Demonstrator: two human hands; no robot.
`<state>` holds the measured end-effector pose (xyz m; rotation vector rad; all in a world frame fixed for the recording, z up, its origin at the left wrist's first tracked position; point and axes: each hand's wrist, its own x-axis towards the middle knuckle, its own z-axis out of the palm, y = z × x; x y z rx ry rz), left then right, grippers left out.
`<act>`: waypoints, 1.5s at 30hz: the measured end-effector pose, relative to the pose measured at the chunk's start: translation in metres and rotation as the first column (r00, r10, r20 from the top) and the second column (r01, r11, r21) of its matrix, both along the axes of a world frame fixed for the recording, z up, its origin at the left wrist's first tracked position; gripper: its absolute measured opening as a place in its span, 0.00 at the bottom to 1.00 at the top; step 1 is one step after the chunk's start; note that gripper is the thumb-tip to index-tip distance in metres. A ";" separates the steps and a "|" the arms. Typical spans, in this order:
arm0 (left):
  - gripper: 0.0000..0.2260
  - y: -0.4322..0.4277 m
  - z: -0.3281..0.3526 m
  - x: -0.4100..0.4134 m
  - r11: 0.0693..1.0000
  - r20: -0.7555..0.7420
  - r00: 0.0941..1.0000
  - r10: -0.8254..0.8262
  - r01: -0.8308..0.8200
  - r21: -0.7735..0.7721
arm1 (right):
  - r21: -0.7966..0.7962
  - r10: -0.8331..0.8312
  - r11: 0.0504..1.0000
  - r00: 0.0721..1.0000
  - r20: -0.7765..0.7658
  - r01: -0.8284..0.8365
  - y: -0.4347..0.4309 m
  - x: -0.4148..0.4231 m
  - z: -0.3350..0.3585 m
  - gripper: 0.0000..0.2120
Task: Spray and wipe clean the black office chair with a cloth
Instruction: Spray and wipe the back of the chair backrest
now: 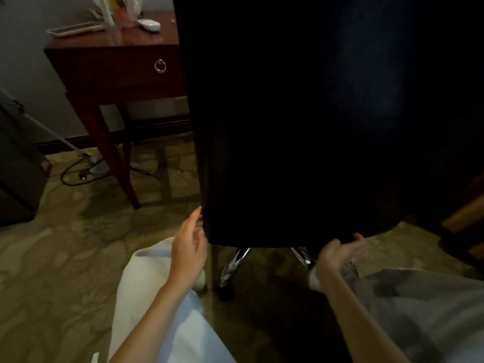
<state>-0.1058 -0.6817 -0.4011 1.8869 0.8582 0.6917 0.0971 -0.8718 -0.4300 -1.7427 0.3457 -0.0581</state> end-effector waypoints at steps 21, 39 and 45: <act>0.19 -0.006 0.028 -0.024 0.985 -0.050 0.984 0.170 -0.170 0.001 | -0.073 0.615 0.686 0.522 0.592 -0.724 0.071 -0.149 0.164 0.21; 0.17 -0.022 0.037 -0.056 0.969 -0.035 0.976 0.216 -0.219 -0.119 | -0.952 0.993 -0.077 -0.061 -0.099 0.297 0.108 -0.109 0.116 0.25; 0.17 -0.017 0.026 -0.064 0.972 -0.089 0.978 0.191 -0.201 -0.125 | -0.882 0.883 -0.461 -0.053 -0.467 0.096 0.081 -0.135 0.023 0.25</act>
